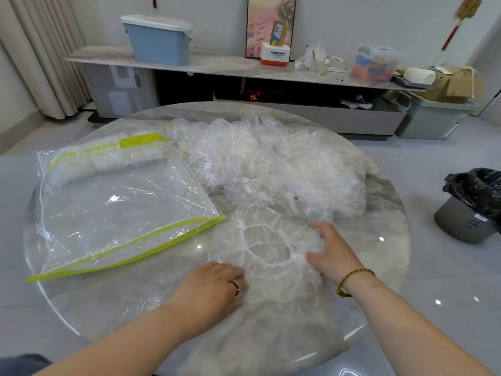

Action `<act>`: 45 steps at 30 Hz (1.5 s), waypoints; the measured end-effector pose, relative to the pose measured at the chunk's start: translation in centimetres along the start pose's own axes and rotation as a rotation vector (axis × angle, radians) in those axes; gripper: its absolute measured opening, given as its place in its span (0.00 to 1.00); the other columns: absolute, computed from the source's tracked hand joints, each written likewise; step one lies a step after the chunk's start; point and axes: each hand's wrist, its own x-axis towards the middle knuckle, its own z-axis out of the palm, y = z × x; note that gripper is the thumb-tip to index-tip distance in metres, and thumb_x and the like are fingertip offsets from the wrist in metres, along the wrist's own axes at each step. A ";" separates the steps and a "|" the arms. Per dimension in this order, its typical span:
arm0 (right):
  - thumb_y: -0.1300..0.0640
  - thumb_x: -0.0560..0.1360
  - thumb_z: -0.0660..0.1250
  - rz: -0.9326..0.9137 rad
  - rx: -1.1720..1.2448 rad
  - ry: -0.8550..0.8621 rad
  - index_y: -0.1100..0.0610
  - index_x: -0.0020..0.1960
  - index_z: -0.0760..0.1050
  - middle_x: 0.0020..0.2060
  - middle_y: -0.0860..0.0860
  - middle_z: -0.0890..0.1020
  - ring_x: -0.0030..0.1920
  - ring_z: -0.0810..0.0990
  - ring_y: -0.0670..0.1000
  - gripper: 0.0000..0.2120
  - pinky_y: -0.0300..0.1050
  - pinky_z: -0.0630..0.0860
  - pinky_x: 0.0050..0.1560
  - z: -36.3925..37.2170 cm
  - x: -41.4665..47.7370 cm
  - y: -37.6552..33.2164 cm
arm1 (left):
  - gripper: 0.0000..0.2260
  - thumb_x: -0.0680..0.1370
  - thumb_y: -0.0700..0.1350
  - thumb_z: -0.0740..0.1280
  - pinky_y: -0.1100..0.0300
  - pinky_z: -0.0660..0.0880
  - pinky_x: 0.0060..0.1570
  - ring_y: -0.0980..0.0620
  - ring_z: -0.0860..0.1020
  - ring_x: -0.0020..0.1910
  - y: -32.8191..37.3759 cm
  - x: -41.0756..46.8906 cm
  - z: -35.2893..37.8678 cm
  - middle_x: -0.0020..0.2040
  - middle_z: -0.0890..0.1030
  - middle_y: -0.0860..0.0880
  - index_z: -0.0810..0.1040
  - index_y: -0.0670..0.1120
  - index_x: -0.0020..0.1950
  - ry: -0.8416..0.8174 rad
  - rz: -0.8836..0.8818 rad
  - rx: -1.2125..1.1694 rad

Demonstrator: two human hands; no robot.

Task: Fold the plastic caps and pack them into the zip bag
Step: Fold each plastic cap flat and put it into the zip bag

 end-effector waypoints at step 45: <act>0.47 0.77 0.60 -0.296 -0.309 -0.111 0.52 0.29 0.60 0.28 0.49 0.72 0.34 0.70 0.48 0.21 0.35 0.64 0.40 6.6 -3.3 -0.8 | 0.09 0.80 0.43 0.59 0.55 0.70 0.33 0.52 0.70 0.25 -1.2 -4.4 -3.9 0.22 0.71 0.52 0.67 0.55 0.41 0.164 -0.960 -0.524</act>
